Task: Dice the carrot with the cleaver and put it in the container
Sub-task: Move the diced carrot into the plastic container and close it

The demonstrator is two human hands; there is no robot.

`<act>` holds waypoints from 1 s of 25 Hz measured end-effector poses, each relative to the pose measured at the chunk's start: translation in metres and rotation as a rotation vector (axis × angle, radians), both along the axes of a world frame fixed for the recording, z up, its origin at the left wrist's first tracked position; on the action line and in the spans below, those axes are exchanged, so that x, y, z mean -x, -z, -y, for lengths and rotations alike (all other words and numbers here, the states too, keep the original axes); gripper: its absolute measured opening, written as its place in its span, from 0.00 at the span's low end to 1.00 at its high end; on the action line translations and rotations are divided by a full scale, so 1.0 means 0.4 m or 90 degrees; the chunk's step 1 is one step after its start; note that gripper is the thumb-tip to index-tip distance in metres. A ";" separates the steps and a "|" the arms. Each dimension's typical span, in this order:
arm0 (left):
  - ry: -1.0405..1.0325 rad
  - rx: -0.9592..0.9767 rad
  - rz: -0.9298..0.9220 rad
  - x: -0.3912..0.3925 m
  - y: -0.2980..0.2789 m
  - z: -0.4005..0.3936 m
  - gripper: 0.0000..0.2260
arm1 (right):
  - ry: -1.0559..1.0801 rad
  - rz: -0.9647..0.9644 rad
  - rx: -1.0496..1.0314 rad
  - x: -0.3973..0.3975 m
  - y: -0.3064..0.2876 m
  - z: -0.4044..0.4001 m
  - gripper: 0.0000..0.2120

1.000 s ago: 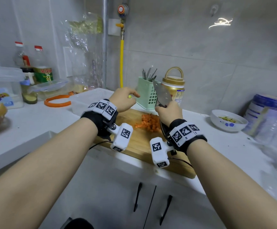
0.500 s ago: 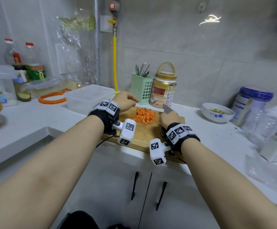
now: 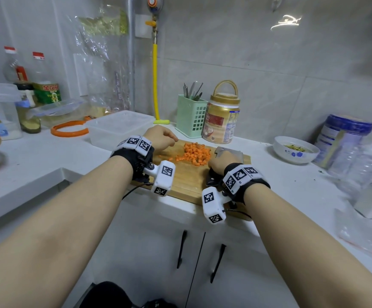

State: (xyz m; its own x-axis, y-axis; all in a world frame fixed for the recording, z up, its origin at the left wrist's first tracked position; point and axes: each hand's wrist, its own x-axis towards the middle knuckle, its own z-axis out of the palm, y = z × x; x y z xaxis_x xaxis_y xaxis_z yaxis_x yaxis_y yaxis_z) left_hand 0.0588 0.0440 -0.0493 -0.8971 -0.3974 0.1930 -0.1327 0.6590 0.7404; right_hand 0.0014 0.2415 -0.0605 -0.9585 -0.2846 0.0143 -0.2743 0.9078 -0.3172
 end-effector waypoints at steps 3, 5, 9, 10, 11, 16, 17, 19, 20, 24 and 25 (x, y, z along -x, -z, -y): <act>0.000 0.000 0.004 0.000 0.003 0.005 0.09 | -0.009 0.017 -0.034 0.000 -0.009 0.003 0.13; 0.004 0.018 0.005 0.000 -0.002 0.008 0.09 | -0.014 0.018 -0.030 0.006 -0.012 0.003 0.11; -0.002 0.033 -0.008 0.014 -0.033 0.026 0.10 | -0.003 0.012 0.093 0.033 -0.062 0.020 0.08; -0.005 0.036 -0.012 0.021 -0.042 0.033 0.10 | -0.006 0.015 0.129 0.047 -0.080 0.032 0.07; -0.006 0.038 -0.014 0.029 -0.051 0.039 0.10 | -0.009 0.019 0.164 0.062 -0.096 0.044 0.07; -0.024 0.041 -0.013 0.120 -0.077 0.128 0.11 | -0.034 0.035 0.254 0.196 -0.121 0.151 0.08; -0.041 0.048 -0.011 0.145 -0.081 0.161 0.11 | -0.043 0.043 0.263 0.230 -0.124 0.181 0.09; -0.086 0.058 -0.007 0.197 -0.095 0.249 0.11 | -0.062 0.068 0.278 0.300 -0.133 0.257 0.11; -0.113 0.063 0.000 0.216 -0.103 0.300 0.10 | -0.077 0.088 0.285 0.333 -0.132 0.306 0.12; -0.193 0.073 0.056 0.244 -0.135 0.488 0.05 | -0.124 0.209 0.324 0.415 -0.123 0.492 0.13; -0.207 0.070 0.083 0.239 -0.141 0.525 0.04 | -0.132 0.226 0.317 0.422 -0.125 0.532 0.12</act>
State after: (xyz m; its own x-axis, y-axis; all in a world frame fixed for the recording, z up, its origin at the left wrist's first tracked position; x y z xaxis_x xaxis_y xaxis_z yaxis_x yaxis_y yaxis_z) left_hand -0.0366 -0.1661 0.0071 -0.7475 -0.6488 0.1425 -0.4365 0.6415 0.6309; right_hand -0.1674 0.0286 -0.0105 -0.8554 -0.5049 -0.1156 -0.2290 0.5688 -0.7900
